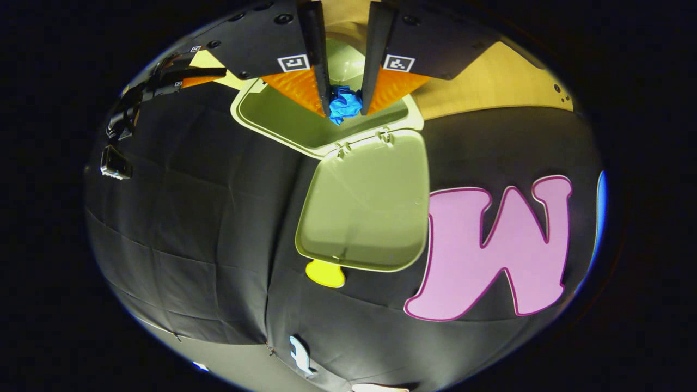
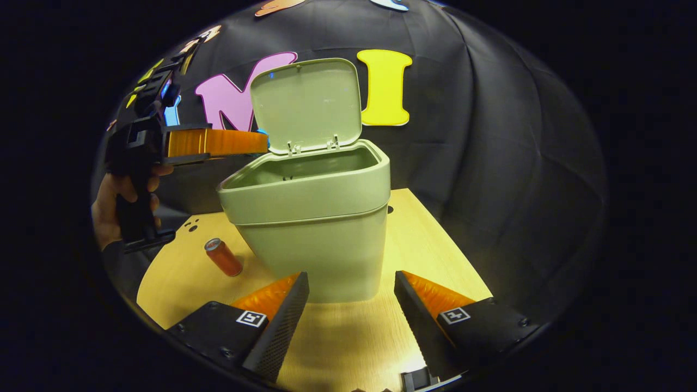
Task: Press the lid of the desktop garbage bin to open it, pick up the crumpled paper on the desktop and throw it into the bin, then pick up the pop can on the desktop and drop it into the bin, and finally close the garbage bin lid.
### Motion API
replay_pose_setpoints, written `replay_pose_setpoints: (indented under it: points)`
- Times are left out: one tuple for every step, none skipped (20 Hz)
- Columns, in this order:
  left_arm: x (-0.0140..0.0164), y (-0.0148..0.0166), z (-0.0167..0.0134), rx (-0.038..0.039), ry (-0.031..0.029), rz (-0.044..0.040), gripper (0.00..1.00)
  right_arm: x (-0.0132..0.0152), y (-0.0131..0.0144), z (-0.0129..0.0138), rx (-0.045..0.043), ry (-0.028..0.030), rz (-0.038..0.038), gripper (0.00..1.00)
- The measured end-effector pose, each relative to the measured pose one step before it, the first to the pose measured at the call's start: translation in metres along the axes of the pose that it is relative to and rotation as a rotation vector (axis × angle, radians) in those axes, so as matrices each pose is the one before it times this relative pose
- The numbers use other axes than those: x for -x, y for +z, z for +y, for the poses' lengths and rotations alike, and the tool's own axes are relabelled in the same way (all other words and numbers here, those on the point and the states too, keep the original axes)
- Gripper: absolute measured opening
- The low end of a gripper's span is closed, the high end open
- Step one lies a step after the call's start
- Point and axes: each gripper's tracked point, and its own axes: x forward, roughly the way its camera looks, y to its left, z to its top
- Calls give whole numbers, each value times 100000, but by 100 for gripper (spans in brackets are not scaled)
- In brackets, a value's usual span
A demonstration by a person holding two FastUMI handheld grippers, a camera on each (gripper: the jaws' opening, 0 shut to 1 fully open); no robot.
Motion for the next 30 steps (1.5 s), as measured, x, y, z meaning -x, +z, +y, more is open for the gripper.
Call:
replay_pose_setpoints:
  points:
    - [-287, -274, -140, 339, -714, 365, 36, 27, -27, 13, 324, -15, -101, 99]
    - [-345, -119, -192, -51, -215, 46, 37, -37, -55, -42, 359, -50, 67, 99]
    - [-211, -137, -132, -248, -188, 222, 41, -1, -72, -35, 321, -229, 404, 99]
    - [-26, -45, 9, -584, 436, 47, 42, 13, -249, 25, 141, -35, 522, 99]
    - [-18, -62, 122, -368, 959, -313, 50, 49, -30, 145, -18, 172, 289, 99]
    - [263, 322, 334, 327, 1800, -1475, 56, 133, 138, 111, 11, 324, 334, 99]
    - [250, 271, 474, 1281, 1792, -2032, 70, 40, -91, 135, 201, 563, 425, 99]
    - [260, 480, 504, 1325, 1960, -1973, 84, 37, -169, 186, 641, 733, 430, 99]
    - [843, 297, 419, 986, 1215, -2157, 98, 76, -90, 402, 1045, 792, 199, 99]
    - [1004, 725, 577, 504, 1857, -2412, 99, 323, -37, 545, 1539, 836, -29, 99]
    - [963, 387, 851, 100, 2057, -2208, 99, 125, 17, 337, 1800, 622, 41, 99]
    - [1034, 431, 906, -264, 1802, -1640, 99, 86, -32, 353, 1764, 468, 193, 99]
    - [904, 245, 973, -493, 2174, -1149, 99, 12, 61, 531, 1183, 503, -9, 99]
    - [1177, 181, 1327, -451, 2685, -613, 99, 7, 99, 607, 435, 515, -86, 99]
    - [1205, -23, 1371, 2, 3110, -284, 99, 81, 174, 687, -207, 533, -284, 99]
    - [951, -31, 1132, 233, 2219, -128, 98, 86, 167, 847, -431, 674, -480, 99]
    - [1423, -312, 1486, 127, 2658, -259, 98, 5, 114, 956, -196, 1039, -462, 99]
    - [1223, -311, 1334, -55, 2718, -95, 99, -46, -101, 1076, 348, 1267, -29, 99]
    - [1213, -621, 1356, -52, 2928, 609, 99, -98, -111, 1073, 867, 1519, 249, 99]
    - [1170, -753, 1371, 110, 2969, 991, 99, -24, -166, 1066, 1147, 1665, 223, 99]
    - [1199, -991, 1406, 674, 3105, 1887, 99, -112, -163, 1148, 1460, 1931, 135, 99]
    - [1128, -989, 1212, 1131, 2595, 1896, 98, -77, -161, 1078, 1882, 1762, 89, 99]
    - [1199, -850, 1209, 1849, 2368, 1384, 99, -250, -234, 1037, 1792, 1754, 278, 99]
    - [1201, -808, 1306, 2367, 2580, 1303, 98, -263, -272, 1039, 1220, 1987, 591, 99]
    - [1091, -1051, 1417, 2436, 2999, 1281, 98, -280, -248, 1125, 744, 2040, 369, 99]
    - [953, -973, 1518, 2249, 3492, 1429, 98, -314, -144, 1018, 616, 1763, 231, 99]
    - [889, -1163, 1669, 1681, 3466, 1845, 99, -375, -106, 885, 602, 1543, 146, 99]
    - [830, -1100, 1794, 2046, 3790, 2394, 98, -442, -75, 894, 820, 1536, -194, 99]
    - [783, -1027, 1797, 2369, 3208, 1982, 98, -455, -30, 778, 1107, 1402, -365, 99]
    - [787, -812, 1796, 2063, 3203, 1390, 98, -548, -33, 742, 1086, 1166, -151, 99]
